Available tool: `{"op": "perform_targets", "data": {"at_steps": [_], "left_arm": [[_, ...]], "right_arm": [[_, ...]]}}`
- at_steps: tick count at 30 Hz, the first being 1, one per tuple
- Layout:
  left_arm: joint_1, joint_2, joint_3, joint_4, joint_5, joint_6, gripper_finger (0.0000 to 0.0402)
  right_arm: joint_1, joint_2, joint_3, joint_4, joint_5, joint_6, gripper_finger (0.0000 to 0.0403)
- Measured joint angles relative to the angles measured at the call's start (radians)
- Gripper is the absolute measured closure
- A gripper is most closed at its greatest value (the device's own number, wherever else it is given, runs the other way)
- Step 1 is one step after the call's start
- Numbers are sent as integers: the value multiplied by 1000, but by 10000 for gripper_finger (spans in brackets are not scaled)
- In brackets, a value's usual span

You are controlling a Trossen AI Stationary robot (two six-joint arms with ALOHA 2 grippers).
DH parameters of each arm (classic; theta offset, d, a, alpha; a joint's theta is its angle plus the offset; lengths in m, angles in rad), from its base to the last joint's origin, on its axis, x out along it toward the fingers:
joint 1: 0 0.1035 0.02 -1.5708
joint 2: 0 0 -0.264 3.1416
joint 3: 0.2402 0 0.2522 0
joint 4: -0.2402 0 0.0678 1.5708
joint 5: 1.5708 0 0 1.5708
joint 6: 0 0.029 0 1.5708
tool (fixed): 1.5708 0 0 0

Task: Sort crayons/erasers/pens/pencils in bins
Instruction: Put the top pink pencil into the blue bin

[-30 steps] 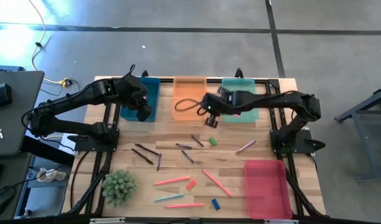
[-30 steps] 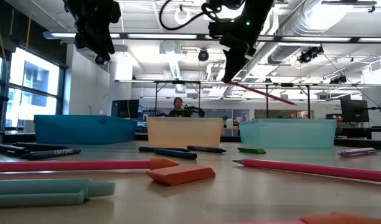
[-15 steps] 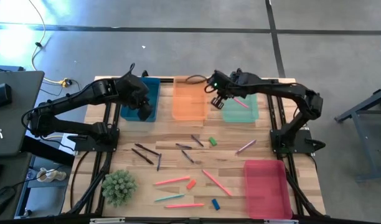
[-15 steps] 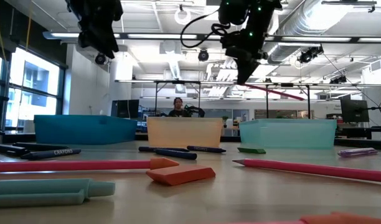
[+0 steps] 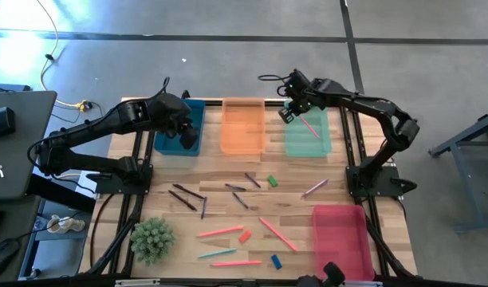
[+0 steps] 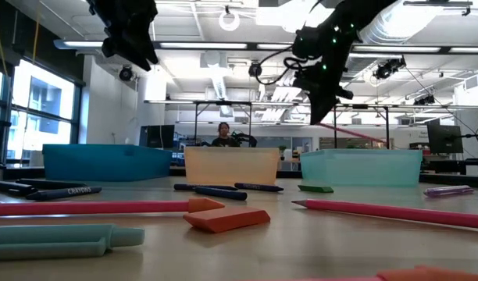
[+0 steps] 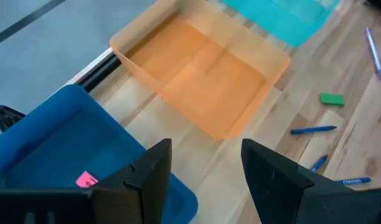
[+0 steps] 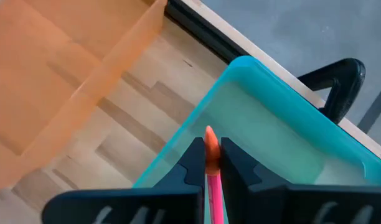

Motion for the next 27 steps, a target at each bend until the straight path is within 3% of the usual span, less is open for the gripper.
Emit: {"op": "perform_targets", "data": {"at_steps": [27], "left_arm": [[0, 0, 0, 2, -50, -56, 220]], "right_arm": [[-77, 1, -304, 351, -38, 104, 397]]}}
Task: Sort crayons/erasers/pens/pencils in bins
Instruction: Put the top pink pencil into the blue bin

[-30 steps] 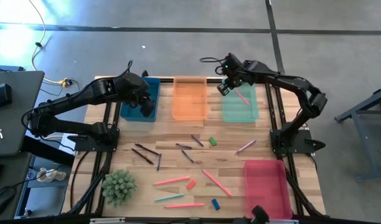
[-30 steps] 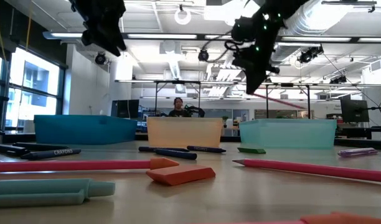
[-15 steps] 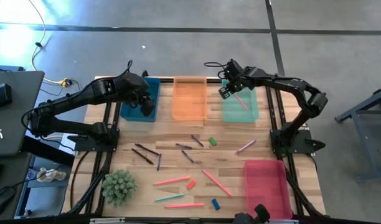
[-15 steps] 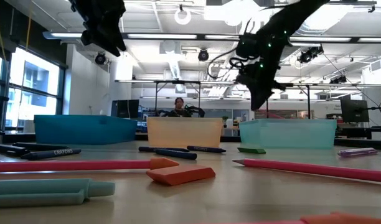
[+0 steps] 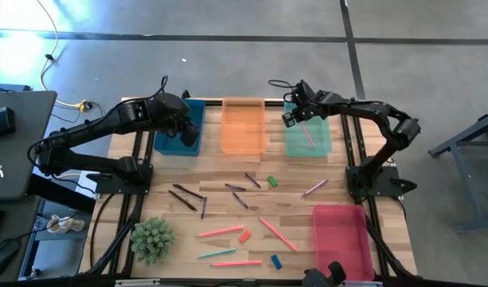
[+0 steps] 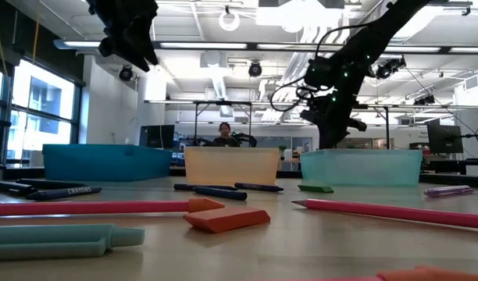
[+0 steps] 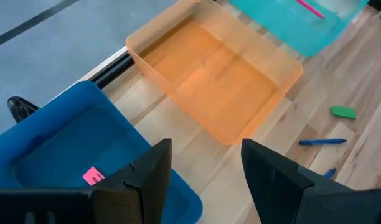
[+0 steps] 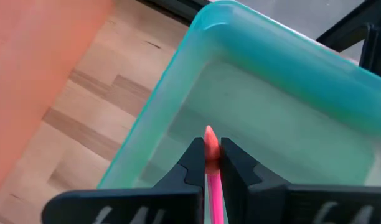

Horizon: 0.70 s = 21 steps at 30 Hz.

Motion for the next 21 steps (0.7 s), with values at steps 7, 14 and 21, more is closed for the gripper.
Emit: {"op": "perform_targets", "data": {"at_steps": [7, 14, 21], "left_arm": [[0, 0, 0, 46, 0, -15, 220], [0, 0, 0, 73, 0, -15, 220], [0, 0, 0, 72, 0, -15, 220]], "right_arm": [[0, 0, -27, 21, 0, 0, 397], [0, 0, -28, 20, 2, 14, 350], [0, 0, -25, 17, 9, -31, 290]]}}
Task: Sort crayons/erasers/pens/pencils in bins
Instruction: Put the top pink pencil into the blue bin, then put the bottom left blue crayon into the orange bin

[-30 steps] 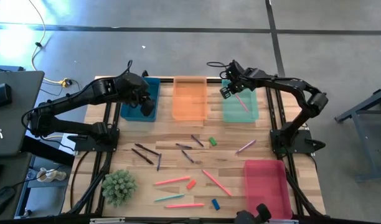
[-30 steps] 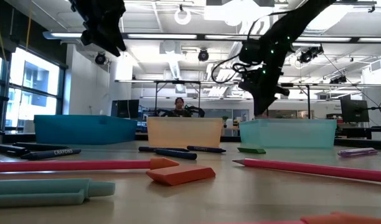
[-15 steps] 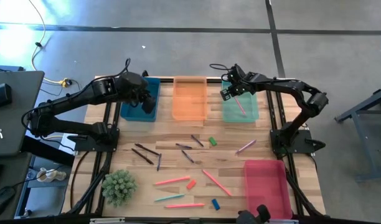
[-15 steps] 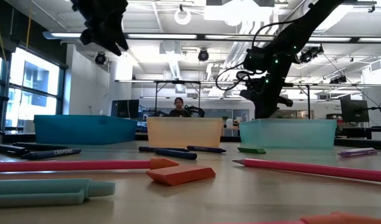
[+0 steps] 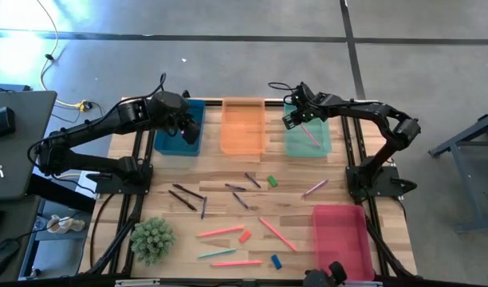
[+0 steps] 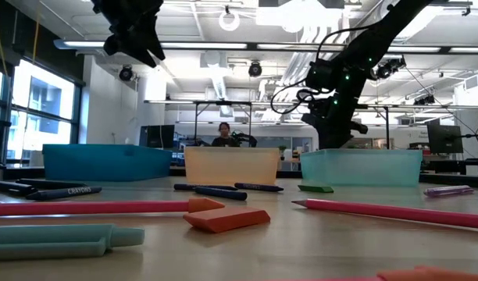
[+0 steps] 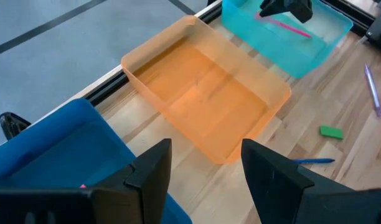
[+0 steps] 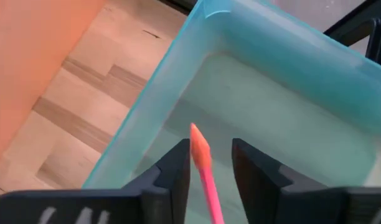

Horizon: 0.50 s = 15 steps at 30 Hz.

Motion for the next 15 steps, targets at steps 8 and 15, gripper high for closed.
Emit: {"op": "perform_targets", "data": {"at_steps": [8, 15], "left_arm": [[0, 0, 0, 0, -1, 0, 220], [0, 0, 0, -5, -23, -81, 211]], "right_arm": [[-19, 0, 37, 2, 4, -33, 280], [-60, -1, 101, -42, -5, -75, 280]]}}
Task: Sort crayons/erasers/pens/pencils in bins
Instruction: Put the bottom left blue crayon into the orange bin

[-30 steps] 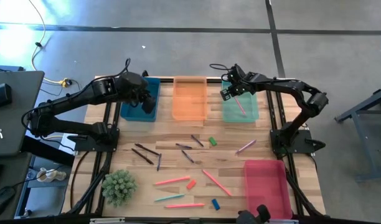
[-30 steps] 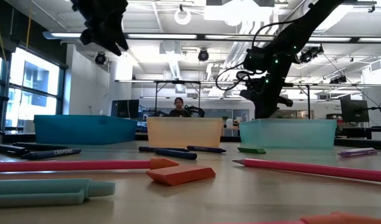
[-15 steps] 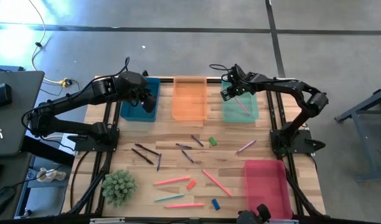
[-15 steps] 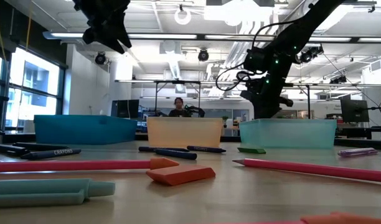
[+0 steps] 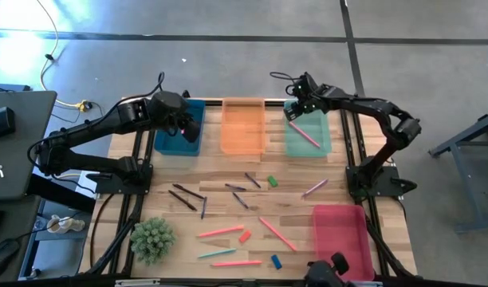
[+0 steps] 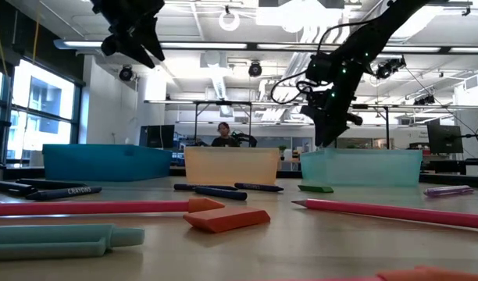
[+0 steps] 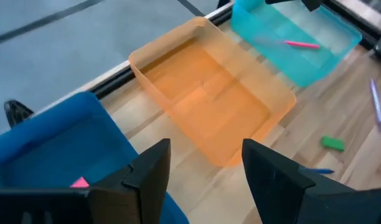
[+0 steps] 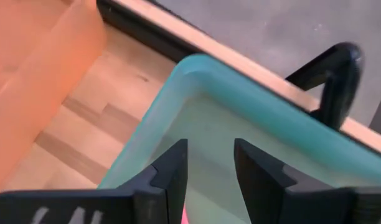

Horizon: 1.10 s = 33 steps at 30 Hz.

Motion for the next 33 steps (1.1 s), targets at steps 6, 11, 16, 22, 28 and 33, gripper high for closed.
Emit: {"op": "perform_targets", "data": {"at_steps": [6, 11, 16, 22, 28, 33], "left_arm": [[-2, 15, 0, -72, 46, -183, 193], [-35, 34, 0, -109, 64, -273, 197], [-125, 54, 0, -109, 57, -340, 199], [-259, 87, 0, -119, 53, -509, 199], [-412, 142, 0, -173, 53, -707, 200], [-531, 205, 0, -187, 54, -819, 200]], "right_arm": [[-14, -30, 49, -16, 0, -26, 280], [-14, -43, 95, -29, -2, -45, 279], [-7, -43, 139, -67, -4, -45, 279], [23, -43, 192, -165, -6, -43, 279], [67, -43, 202, -213, -6, -4, 279], [109, -43, 202, -242, -6, 15, 279]]}}
